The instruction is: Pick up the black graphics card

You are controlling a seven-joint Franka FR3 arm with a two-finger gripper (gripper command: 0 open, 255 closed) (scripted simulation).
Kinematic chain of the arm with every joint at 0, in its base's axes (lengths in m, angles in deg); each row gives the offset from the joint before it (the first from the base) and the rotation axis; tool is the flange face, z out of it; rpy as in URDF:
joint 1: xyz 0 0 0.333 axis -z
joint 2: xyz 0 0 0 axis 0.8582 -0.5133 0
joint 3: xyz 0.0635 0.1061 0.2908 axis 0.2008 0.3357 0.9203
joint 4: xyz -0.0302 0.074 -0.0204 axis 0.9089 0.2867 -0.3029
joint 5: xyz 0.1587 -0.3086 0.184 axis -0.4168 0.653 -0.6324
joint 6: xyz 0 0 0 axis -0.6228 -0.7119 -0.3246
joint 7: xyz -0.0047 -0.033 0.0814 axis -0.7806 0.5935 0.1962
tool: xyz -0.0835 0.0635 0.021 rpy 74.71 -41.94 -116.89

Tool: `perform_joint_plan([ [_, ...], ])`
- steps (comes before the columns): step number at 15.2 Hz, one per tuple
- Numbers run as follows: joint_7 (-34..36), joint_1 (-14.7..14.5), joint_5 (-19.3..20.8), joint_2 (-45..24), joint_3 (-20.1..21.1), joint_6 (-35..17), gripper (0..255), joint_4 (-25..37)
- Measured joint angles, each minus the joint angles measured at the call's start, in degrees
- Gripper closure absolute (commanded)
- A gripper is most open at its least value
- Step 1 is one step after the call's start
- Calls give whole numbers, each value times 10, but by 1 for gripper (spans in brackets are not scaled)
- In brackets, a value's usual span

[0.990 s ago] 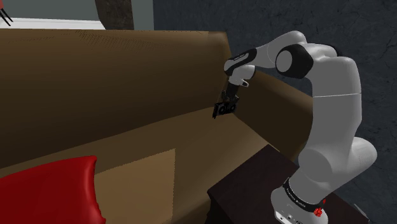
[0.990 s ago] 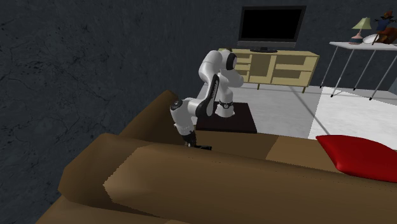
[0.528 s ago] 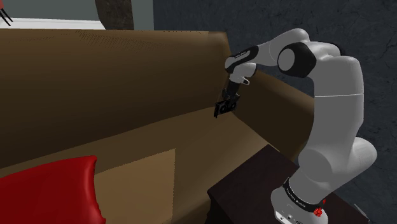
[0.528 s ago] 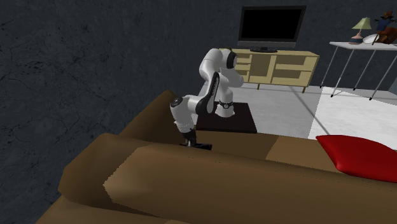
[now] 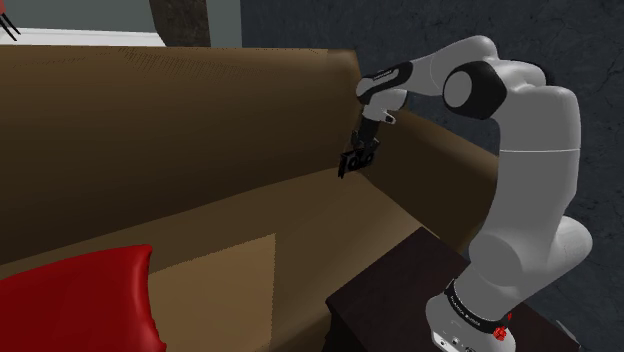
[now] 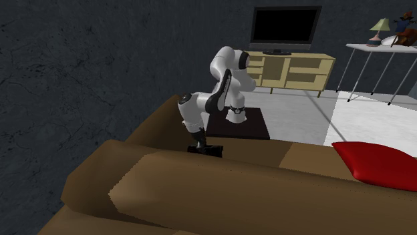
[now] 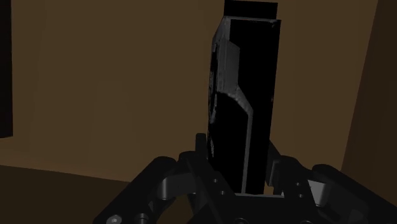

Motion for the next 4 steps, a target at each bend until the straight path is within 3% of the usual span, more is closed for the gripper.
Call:
perform_joint_plan([
  [4, 4, 0, 3, 14, -1, 20, 255, 7],
])
